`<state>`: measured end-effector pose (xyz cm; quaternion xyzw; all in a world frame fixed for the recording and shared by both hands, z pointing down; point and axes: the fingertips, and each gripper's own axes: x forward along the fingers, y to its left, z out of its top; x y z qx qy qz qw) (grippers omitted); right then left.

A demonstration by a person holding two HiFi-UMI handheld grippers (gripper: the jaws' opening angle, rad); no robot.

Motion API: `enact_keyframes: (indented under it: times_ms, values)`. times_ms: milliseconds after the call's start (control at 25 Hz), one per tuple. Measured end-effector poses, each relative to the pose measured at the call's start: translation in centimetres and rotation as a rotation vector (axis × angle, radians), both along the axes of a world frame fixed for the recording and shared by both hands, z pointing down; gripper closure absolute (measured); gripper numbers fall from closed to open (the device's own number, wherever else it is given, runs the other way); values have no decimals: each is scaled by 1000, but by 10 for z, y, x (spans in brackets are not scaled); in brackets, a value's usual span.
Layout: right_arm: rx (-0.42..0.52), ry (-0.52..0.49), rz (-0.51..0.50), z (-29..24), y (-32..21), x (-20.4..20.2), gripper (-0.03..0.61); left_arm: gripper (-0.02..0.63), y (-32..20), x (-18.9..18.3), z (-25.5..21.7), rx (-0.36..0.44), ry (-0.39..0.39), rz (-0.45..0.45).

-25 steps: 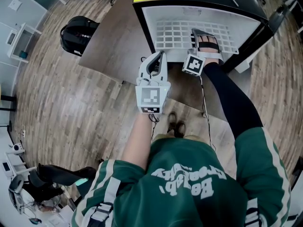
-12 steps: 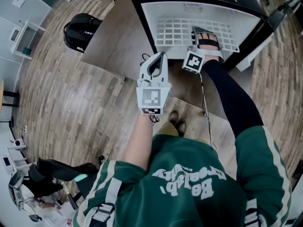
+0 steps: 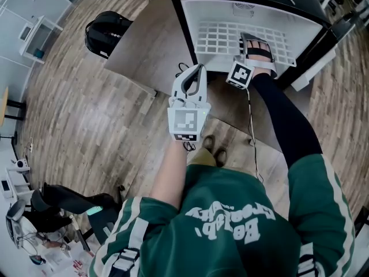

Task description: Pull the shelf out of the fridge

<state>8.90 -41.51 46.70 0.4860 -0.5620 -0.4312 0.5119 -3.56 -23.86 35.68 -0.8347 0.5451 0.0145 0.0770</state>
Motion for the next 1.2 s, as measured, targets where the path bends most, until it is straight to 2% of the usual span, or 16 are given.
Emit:
enact_keyframes:
  times_ms: [280,440,1200]
  values:
    - [11,18,1,-3,3,1,428,597,4,1,1,2,-2,-6]
    - [16,-7,-6,-3,4,-2,428,597,3,-1,0,8,-2,-7]
    - [-2,-3,-3,1,14,-1,428,597,-1,12,-6,18,-13,80]
